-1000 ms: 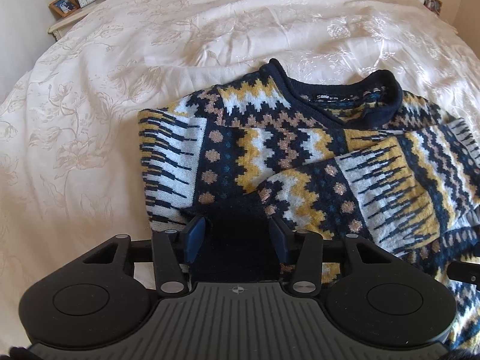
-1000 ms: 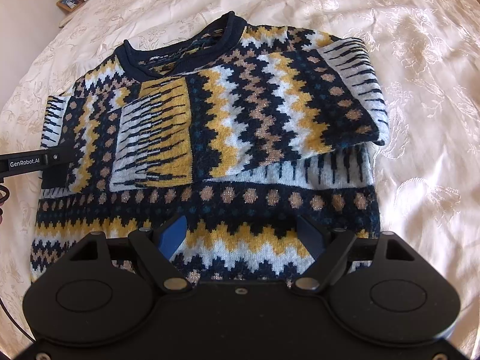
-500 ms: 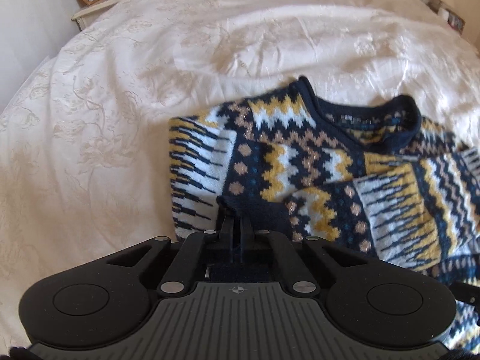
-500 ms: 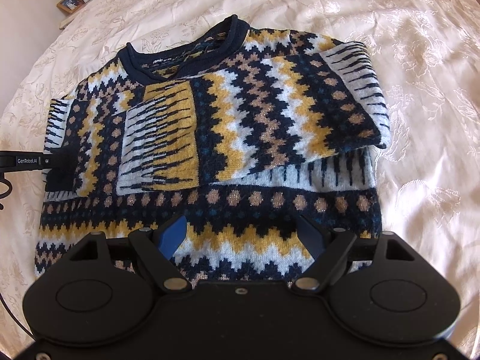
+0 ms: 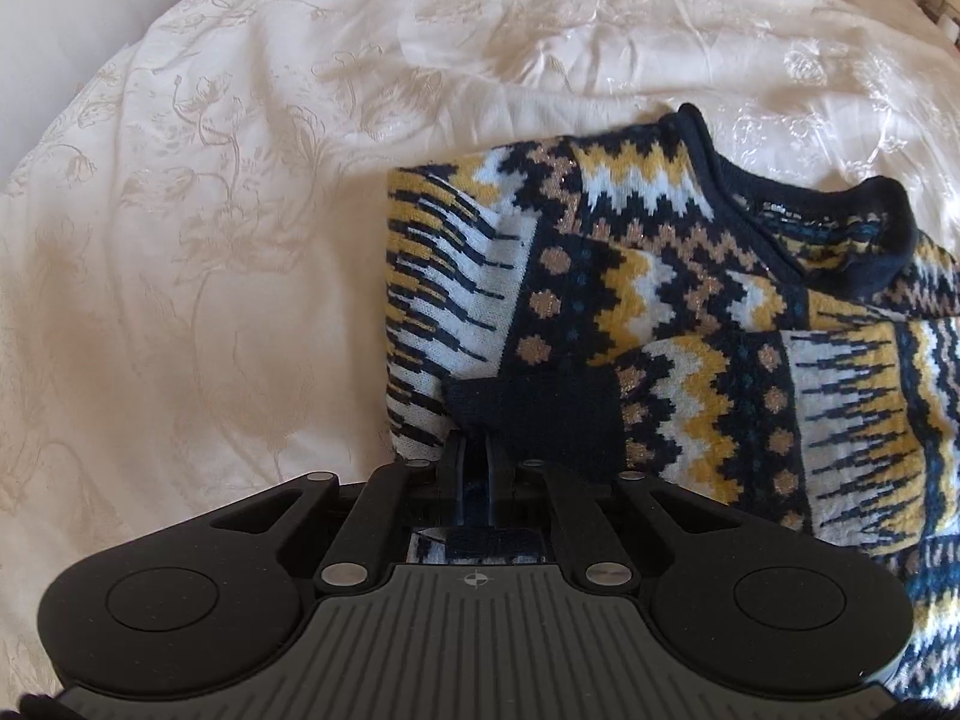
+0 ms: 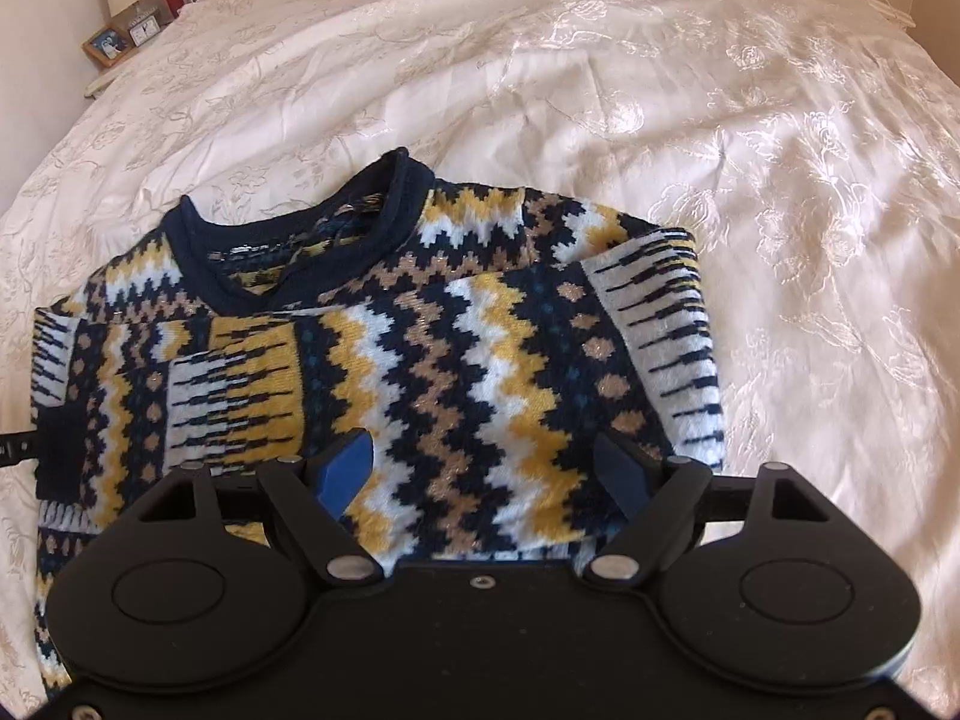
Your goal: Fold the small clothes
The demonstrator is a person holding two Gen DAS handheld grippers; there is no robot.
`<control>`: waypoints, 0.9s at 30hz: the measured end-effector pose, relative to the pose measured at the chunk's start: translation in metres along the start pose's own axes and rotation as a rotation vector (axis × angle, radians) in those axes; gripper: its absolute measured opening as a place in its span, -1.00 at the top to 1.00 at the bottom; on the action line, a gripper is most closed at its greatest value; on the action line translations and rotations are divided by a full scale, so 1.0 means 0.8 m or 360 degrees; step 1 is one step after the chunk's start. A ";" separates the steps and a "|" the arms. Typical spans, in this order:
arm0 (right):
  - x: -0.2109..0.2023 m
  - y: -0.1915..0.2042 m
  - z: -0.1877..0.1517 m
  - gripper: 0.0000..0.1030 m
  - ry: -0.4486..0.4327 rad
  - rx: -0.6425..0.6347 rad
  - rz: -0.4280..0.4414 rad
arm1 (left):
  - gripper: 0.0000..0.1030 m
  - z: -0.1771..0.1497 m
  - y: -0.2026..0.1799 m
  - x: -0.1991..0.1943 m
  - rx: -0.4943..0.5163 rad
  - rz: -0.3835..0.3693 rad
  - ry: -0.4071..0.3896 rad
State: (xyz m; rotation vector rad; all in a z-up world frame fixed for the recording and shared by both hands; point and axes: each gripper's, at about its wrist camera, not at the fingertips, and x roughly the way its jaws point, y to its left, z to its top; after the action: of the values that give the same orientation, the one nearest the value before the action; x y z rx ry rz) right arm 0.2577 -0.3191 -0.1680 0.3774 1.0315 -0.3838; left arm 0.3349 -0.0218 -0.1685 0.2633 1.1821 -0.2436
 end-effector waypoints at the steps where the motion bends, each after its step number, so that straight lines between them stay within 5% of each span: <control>1: 0.009 -0.002 0.002 -0.60 0.0029 0.0002 -0.0027 | 0.80 0.001 -0.002 0.002 0.0010 0.0002 0.0021; 10: 0.044 0.013 0.002 -0.99 0.0143 -0.0107 -0.0083 | 0.76 0.008 -0.028 0.016 0.0138 0.0134 0.0108; 27: 0.064 0.032 0.006 -1.00 0.0152 -0.0125 -0.0151 | 0.73 0.020 -0.032 0.020 0.0123 0.0143 0.0140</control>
State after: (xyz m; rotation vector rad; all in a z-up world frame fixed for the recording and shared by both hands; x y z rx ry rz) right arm 0.2967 -0.3057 -0.2074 0.2791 1.1572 -0.4119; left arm 0.3464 -0.0520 -0.1800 0.3977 1.2458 -0.2008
